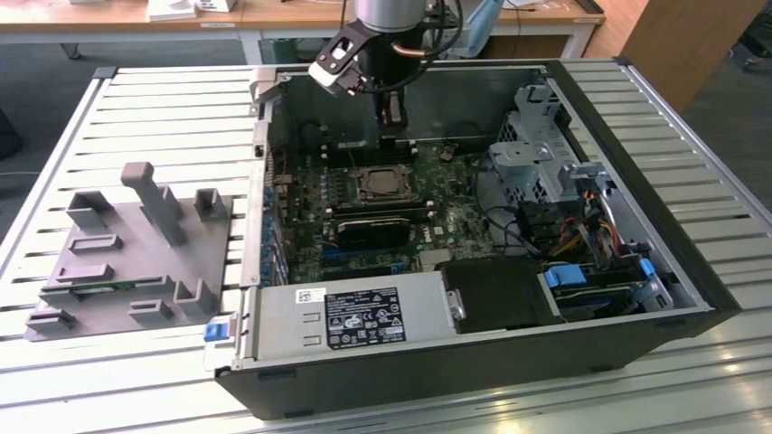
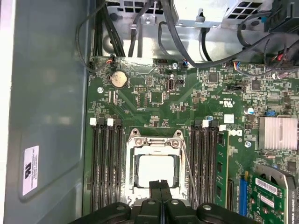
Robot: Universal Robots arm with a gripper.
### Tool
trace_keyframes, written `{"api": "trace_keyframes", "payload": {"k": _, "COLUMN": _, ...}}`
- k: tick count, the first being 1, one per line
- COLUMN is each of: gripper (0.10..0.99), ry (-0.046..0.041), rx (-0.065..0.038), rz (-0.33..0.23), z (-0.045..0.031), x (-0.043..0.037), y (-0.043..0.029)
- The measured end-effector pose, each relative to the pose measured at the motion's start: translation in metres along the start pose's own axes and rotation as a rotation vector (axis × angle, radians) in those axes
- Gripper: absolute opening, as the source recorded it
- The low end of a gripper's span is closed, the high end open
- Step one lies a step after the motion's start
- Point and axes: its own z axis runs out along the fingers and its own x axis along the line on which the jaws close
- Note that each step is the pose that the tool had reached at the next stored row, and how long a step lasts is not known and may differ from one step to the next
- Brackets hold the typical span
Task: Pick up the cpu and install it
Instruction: 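Install the first cpu locking lever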
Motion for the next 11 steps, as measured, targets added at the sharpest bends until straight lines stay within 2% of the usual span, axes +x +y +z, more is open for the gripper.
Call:
{"api": "trace_keyframes", "payload": {"k": 4, "gripper": 0.106, "ry": 0.0005, "rx": 0.000, "rz": -0.012, "z": 0.0000, "x": 0.0000, "y": 0.0000}}
{"api": "trace_keyframes", "payload": {"k": 11, "gripper": 0.106, "ry": 0.0025, "rx": -0.003, "rz": -0.092, "z": 0.0001, "x": 0.0000, "y": 0.0000}}
